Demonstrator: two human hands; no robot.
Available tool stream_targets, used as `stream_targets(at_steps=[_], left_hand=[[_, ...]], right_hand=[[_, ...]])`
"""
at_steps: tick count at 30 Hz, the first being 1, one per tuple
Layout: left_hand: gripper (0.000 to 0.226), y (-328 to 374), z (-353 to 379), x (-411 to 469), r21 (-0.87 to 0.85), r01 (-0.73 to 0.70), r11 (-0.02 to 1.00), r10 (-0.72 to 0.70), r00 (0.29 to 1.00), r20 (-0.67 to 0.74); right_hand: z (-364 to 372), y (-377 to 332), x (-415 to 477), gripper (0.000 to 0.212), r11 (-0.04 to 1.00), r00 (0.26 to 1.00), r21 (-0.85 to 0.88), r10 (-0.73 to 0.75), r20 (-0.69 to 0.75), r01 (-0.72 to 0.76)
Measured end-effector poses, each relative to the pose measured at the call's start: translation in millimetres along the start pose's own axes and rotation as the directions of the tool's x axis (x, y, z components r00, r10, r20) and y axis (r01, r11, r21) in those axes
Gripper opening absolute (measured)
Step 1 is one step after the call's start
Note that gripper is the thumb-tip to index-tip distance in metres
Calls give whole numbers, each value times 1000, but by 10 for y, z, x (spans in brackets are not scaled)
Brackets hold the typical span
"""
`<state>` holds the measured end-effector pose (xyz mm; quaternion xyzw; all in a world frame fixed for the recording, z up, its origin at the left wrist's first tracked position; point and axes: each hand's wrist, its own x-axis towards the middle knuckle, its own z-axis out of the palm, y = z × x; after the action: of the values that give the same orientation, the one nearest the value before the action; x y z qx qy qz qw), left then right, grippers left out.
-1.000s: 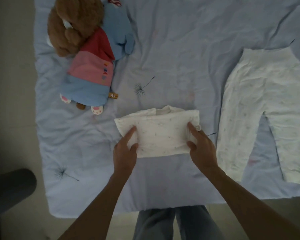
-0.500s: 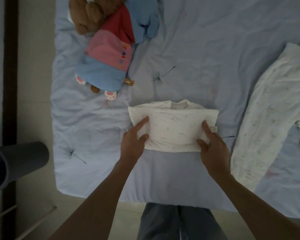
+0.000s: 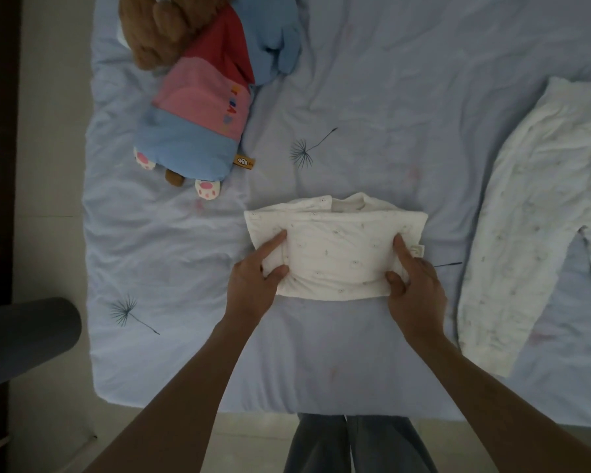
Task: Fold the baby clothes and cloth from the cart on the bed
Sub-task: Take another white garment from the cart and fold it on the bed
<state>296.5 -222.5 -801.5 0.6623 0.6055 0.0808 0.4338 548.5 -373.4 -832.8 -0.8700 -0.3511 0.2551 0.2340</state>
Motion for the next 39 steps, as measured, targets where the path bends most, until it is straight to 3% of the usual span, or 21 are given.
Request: stream_targets(at_steps=[7,14,19,22,25,28,32,36,39], left_hand=[[71,-2,-1,12,-7,-36,999,36,999,34],[72,55,-90,63,-73,-34,997,39,997,68],[84,122,-263,84,-141,-5,990,27,988,153],[89,197,-347,68,-168,50,984,-28,991,131],[96,295,-448,99,-97,1,995,5,998,61],[101,417,-578,80,166,-100,981,95,995,39],[91,567,-661,28,516,-282,809,296,954,57],[74,673,-618,3,679,-390,622,499,866,41],[69,699,-514,10,751,-392,532,536,842,60]], right_hand=[[-16,9,21,77,1000,1000,-12,-15,7,15],[-155,36,95,76,999,994,8,-42,105,41],[-356,12,165,80,996,977,71,-65,204,51],[-487,-26,166,85,992,971,112,-81,227,57],[-627,-32,184,84,990,975,107,-115,192,96],[-761,-96,202,81,991,986,-24,-129,107,133],[-925,-276,211,78,949,980,-244,-200,14,197],[-947,-481,226,63,830,929,-464,-368,-40,309],[-898,-586,245,57,747,887,-559,-459,-43,359]])
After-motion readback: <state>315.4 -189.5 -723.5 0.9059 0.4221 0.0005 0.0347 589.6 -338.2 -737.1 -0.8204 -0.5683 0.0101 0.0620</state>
